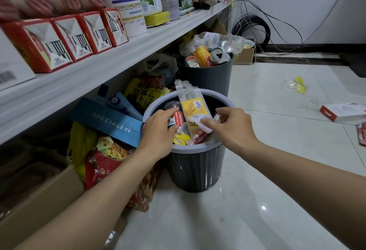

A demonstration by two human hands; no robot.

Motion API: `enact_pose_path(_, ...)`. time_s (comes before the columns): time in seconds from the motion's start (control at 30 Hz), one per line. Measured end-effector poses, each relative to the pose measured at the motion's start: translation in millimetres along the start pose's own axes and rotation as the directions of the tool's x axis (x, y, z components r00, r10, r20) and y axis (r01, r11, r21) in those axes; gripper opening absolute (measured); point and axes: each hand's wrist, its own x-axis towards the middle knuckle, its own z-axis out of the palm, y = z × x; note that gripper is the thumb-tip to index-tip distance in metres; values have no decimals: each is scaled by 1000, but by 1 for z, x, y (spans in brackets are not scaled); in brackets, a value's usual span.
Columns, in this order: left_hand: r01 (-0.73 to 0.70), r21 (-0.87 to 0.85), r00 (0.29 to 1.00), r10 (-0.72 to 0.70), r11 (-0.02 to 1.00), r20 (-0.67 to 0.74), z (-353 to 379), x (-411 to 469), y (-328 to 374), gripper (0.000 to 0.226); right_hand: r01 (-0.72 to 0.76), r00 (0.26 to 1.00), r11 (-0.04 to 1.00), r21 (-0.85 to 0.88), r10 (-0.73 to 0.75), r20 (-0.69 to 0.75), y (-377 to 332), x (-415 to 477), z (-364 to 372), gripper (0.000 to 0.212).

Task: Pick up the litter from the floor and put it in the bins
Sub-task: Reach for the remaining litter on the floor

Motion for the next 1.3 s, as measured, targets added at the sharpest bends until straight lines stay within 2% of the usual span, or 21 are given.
enact_pose_path(0.17,-47,45,998,46,998,31,-6,-3,8,47,65,998,992,-106,-63,24,3,0,-7,51)
enact_pose_path(0.37,-148,119,985,135,982,110,5,5,54,45,151,988,934,-325,-132,78,5,1,-63,40)
enact_pose_path(0.57,-325,190,942,299,926,153,22,26,148,37,148,989,794,-589,-102,111,20,14,-146,54)
enact_pose_path(0.73,-399,301,909,329,866,258,16,49,236,50,137,983,669,-731,-1,183,3,19,-231,67)
enact_pose_path(0.93,-408,280,888,307,869,342,-57,89,351,57,124,977,562,-818,76,200,-100,42,-349,71)
enact_pose_path(1.1,-438,257,859,316,861,403,-154,133,435,56,75,974,577,-813,131,183,-213,69,-436,71)
enact_pose_path(1.3,-476,261,830,331,840,449,-236,191,498,55,26,969,573,-819,185,160,-315,109,-493,68)
